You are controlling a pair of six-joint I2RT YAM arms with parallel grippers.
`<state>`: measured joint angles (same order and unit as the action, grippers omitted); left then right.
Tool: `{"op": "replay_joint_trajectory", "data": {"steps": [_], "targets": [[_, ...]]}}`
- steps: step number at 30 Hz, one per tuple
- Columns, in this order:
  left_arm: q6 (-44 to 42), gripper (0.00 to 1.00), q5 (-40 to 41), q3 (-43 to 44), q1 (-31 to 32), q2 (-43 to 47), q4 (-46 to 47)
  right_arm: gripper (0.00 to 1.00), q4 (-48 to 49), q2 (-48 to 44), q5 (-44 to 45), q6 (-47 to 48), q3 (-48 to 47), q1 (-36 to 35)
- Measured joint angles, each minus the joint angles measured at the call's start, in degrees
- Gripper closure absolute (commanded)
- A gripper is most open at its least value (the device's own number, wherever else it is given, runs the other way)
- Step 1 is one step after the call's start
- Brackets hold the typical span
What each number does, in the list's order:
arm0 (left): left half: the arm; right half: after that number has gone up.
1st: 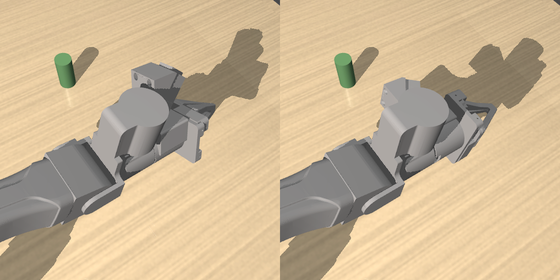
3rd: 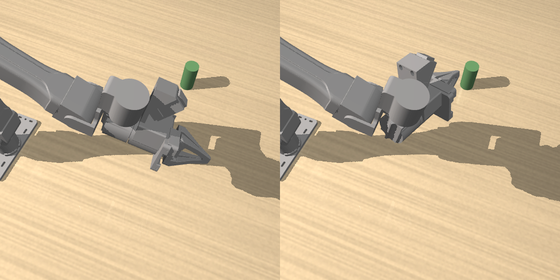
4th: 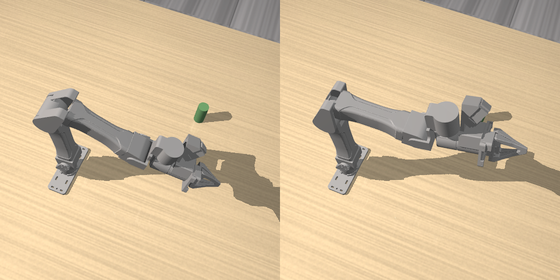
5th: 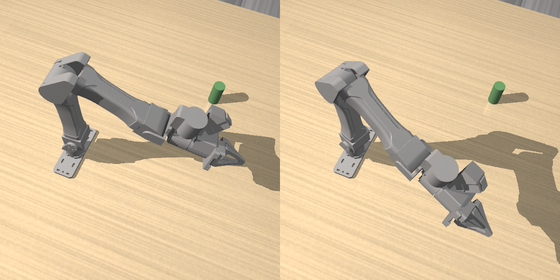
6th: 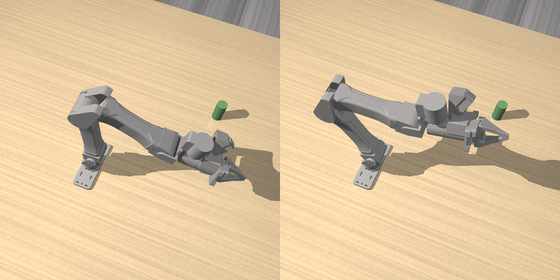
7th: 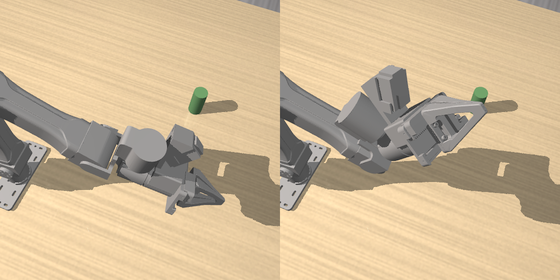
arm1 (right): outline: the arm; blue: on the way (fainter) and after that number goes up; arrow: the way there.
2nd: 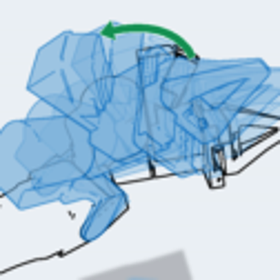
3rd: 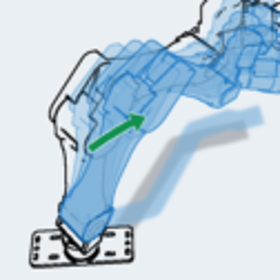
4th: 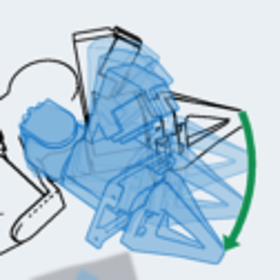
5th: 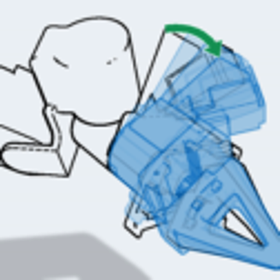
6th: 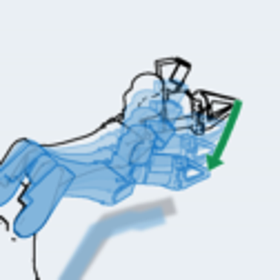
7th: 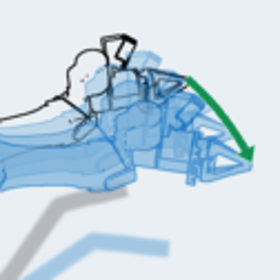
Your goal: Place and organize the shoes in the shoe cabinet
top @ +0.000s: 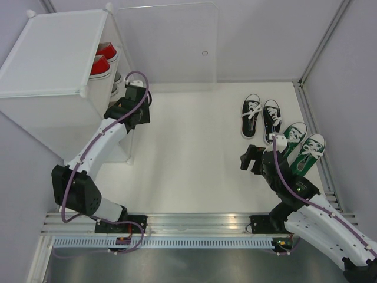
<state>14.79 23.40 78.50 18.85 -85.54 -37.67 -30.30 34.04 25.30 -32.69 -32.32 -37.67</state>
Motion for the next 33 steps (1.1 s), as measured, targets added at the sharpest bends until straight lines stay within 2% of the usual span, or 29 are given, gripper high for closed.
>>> {"op": "replay_joint_trajectory", "data": {"steps": [6, 14, 22, 28, 33], "targets": [[0.59, 0.41, 2.34, -5.16, -0.74, 1.57, -2.23, 0.07, 0.04, -0.02, -0.07, 0.04, 0.04, 0.0], [0.59, 0.42, 7.52, -4.98, -1.6, -0.81, -2.75, 0.07, 0.13, -0.68, -0.09, 0.11, 0.04, 0.0], [0.57, 0.42, 9.4, -3.54, -2.82, -1.44, -3.69, 0.07, 0.22, -0.68, -0.09, 0.11, 0.04, 0.0], [0.57, 0.39, 7.93, -3.43, -3.82, -2.78, -4.09, 0.07, 0.33, -0.66, -0.09, 0.13, 0.04, 0.0], [0.63, 0.37, 4.57, -3.43, -2.32, -2.49, -4.24, 0.07, 0.33, -0.07, -0.07, 0.13, 0.04, 0.0]]}}
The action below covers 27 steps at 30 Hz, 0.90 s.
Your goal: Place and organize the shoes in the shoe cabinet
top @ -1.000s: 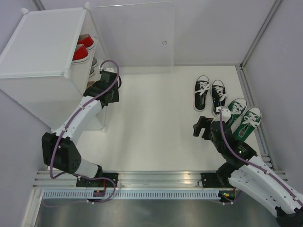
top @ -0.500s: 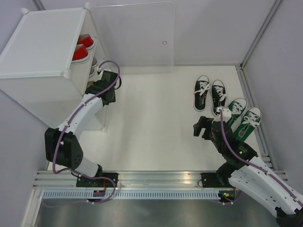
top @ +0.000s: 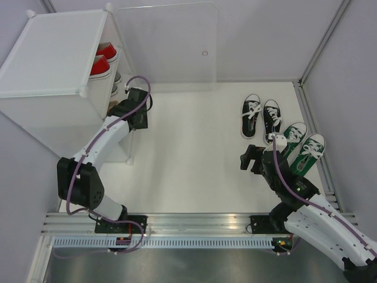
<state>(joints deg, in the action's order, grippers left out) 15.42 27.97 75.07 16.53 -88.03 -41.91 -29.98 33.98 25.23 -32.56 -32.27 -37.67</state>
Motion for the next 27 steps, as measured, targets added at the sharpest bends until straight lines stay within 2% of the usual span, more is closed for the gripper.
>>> {"op": "replay_joint_trajectory", "data": {"steps": [5, 9, 17, 22, 27], "targets": [[0.24, 0.37, -4.22, 1.49, 4.46, 1.57, -0.35, 0.07, -0.02, 1.01, 0.02, -0.02, 0.0, 0.0], [0.15, 0.37, -2.58, 5.95, 5.29, 1.14, 0.13, 0.07, -0.02, 1.38, 0.04, -0.02, 0.0, 0.0], [-1.62, 0.38, 0.63, 14.6, 1.09, -8.09, 3.78, 0.07, -0.04, 1.18, 0.09, -0.02, 0.0, 0.0], [-2.62, 0.38, 0.92, 15.15, -0.37, -13.92, 4.0, 0.07, -0.04, 1.11, 0.09, -0.02, 0.0, 0.0], [-2.93, 0.38, 2.47, 15.15, -1.77, -15.1, 3.91, 0.07, -0.04, 1.11, 0.09, -0.02, 0.0, 0.0]]}}
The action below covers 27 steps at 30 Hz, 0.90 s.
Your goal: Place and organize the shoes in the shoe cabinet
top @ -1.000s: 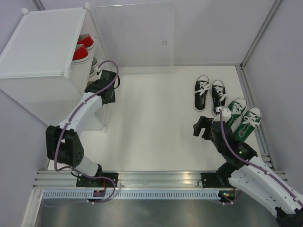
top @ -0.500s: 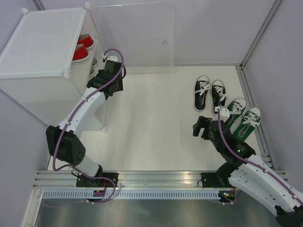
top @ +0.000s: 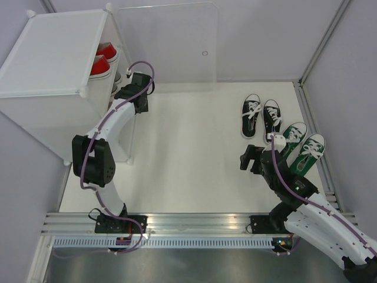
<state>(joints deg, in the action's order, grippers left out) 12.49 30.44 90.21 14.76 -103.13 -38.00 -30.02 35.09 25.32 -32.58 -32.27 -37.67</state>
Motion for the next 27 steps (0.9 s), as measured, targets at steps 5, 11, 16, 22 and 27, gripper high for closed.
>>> {"op": "replay_joint_trajectory", "data": {"steps": [5, 11, 16, 22, 27], "targets": [[-0.04, 0.38, 0.79, 0.0, -1.73, 0.07, 0.04, 0.07, 0.0, 0.24, 0.0, 0.0, 0.0, 0.0], [-0.04, 0.38, 0.7, -0.07, -1.81, 0.09, 0.04, 0.07, 0.0, 0.5, 0.0, 0.0, 0.0, 0.0], [0.04, 0.38, 0.68, -0.17, -1.9, 0.17, 0.02, 0.07, 0.02, 0.5, 0.0, -0.02, 0.0, 0.0], [0.22, 0.38, 0.31, -0.31, -2.32, 0.9, -0.04, 0.07, 0.0, 0.5, 0.0, 0.0, 0.0, 0.0], [0.96, 0.34, -2.25, -0.39, -2.97, 1.77, -0.33, 0.07, 0.0, 0.5, 0.02, 0.0, 0.0, 0.0]]}}
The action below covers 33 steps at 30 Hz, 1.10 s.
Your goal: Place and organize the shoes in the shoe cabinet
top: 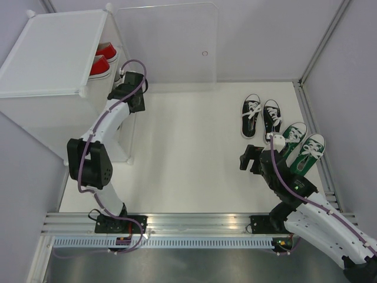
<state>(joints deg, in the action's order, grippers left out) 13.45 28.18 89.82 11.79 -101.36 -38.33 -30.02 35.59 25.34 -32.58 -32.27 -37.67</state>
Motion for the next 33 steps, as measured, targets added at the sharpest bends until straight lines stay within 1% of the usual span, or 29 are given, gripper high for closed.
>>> {"op": "replay_joint_trajectory", "data": {"steps": [2, 5, 6, 9, 13, 16, 17, 20, 26, 27, 31, 33], "targets": [[0.39, 0.33, -1.97, -0.33, -0.42, 0.68, -0.31, 0.07, 0.02, 0.0, 0.0, 0.0, 0.0, 0.0], [1.11, 0.27, -6.03, -1.53, -0.63, 2.67, -0.96, 0.07, 0.0, 0.44, 0.31, -0.02, 0.0, 0.0], [1.4, 0.24, -7.34, -2.23, -0.39, 3.63, -1.16, 0.06, -0.04, 0.79, 0.57, -0.04, -0.02, 0.0], [2.19, 0.18, -10.95, -4.35, 1.57, 7.67, -2.38, 0.06, -1.18, 2.8, 2.03, -0.5, -0.68, 0.0], [2.78, 0.11, -16.59, -7.54, 7.02, 16.0, -2.78, 0.06, -3.74, 8.31, 5.86, -1.92, -4.17, 0.0], [2.8, 0.03, -20.59, -11.17, 9.29, 23.69, -2.62, 0.09, -5.42, 14.19, 8.72, -2.62, -8.26, 0.63], [2.82, 0.02, -21.57, -12.85, 9.35, 26.73, -2.43, 0.13, -5.68, 16.17, 9.44, -2.73, -9.64, 1.27], [2.75, 0.0, -23.78, -18.29, 9.05, 35.39, -2.08, 0.17, -5.55, 20.52, 9.94, -2.51, -13.0, 6.12], [1.81, 0.01, -26.95, -32.79, 8.92, 49.64, 1.2, 0.29, -2.16, 32.02, 7.65, -1.68, -19.78, 21.46], [1.64, 0.02, -27.3, -35.23, 8.92, 51.39, 1.79, 0.3, -0.98, 34.71, 6.8, -1.66, -20.94, 23.93], [1.36, 0.03, -27.8, -41.72, 8.92, 54.31, 3.74, 0.3, 2.29, 45.0, 2.93, -1.4, -25.49, 30.91], [1.18, 0.03, -27.98, -43.23, 8.92, 54.25, 4.24, 0.34, 4.07, 50.18, 1.09, -1.11, -27.39, 33.62]]}}
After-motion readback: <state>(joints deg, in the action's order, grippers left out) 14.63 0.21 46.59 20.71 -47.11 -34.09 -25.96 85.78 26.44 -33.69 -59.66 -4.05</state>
